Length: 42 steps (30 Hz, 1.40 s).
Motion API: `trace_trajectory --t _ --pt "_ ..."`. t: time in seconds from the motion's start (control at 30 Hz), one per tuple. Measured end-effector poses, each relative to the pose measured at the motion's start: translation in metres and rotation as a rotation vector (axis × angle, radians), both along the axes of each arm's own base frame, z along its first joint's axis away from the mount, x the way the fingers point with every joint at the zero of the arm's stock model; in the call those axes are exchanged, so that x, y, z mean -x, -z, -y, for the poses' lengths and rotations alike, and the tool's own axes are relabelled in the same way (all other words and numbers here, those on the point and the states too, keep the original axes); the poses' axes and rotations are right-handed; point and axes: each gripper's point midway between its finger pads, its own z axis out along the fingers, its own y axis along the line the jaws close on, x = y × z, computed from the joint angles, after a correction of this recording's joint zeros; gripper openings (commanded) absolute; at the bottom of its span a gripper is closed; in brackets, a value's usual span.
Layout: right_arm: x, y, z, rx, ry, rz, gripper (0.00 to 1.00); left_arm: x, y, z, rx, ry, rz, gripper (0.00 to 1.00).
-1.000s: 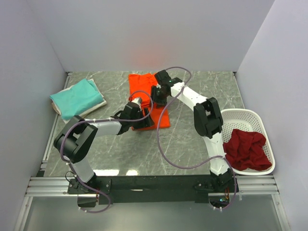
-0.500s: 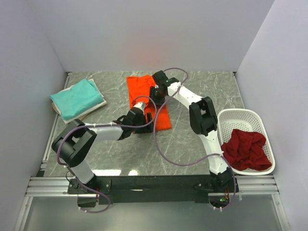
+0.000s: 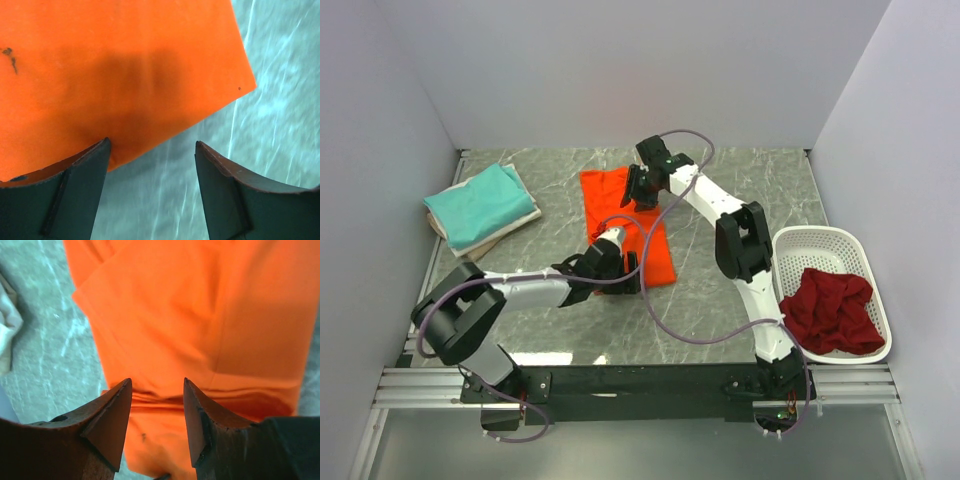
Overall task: Fold and stack the t-shirts
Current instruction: Fold the tshirt
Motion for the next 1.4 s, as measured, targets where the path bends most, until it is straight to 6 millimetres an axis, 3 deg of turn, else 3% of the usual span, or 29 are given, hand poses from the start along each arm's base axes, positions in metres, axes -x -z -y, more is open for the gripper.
trace_trajectory --t 0.1,0.23,0.3,0.43,0.5,0.57,0.67,0.77,0.87,0.97,1.13,1.4 --pt "0.009 0.003 0.009 0.005 0.002 -0.023 0.54 0.016 -0.001 -0.009 -0.041 0.014 -0.040 0.77" --pt "0.021 -0.007 0.035 0.016 0.021 -0.038 0.55 0.033 -0.012 -0.026 -0.090 0.011 -0.075 0.81" --pt "0.025 -0.017 0.050 0.020 0.029 -0.024 0.55 0.034 -0.027 -0.030 -0.094 0.004 -0.068 0.83" --pt "0.044 -0.038 0.078 0.035 0.041 0.002 0.56 0.024 -0.081 -0.027 -0.034 -0.017 0.016 0.87" --pt "0.059 -0.043 0.089 0.041 0.041 0.013 0.56 0.019 -0.102 -0.026 -0.002 -0.029 0.051 0.86" --pt "0.079 -0.040 0.097 0.049 0.030 0.003 0.55 0.015 -0.110 -0.031 0.012 -0.047 0.064 0.85" --pt "0.112 -0.024 0.106 0.062 0.012 -0.038 0.55 0.006 -0.100 -0.050 -0.001 -0.107 0.026 0.82" --pt "0.152 0.001 0.115 0.088 -0.012 -0.108 0.54 0.001 -0.076 -0.077 -0.007 -0.189 -0.052 0.78" --pt "0.194 0.022 0.118 0.108 -0.051 -0.170 0.54 0.005 -0.054 -0.098 -0.012 -0.249 -0.130 0.77" --pt "0.223 0.034 0.116 0.115 -0.086 -0.210 0.53 0.014 -0.040 -0.106 -0.001 -0.269 -0.193 0.77" --pt "0.244 0.047 0.108 0.109 -0.111 -0.234 0.50 0.027 -0.032 -0.107 0.032 -0.267 -0.244 0.73" --pt "0.240 0.050 0.110 0.124 -0.093 -0.215 0.47 0.050 -0.018 -0.114 0.042 -0.275 -0.296 0.71"
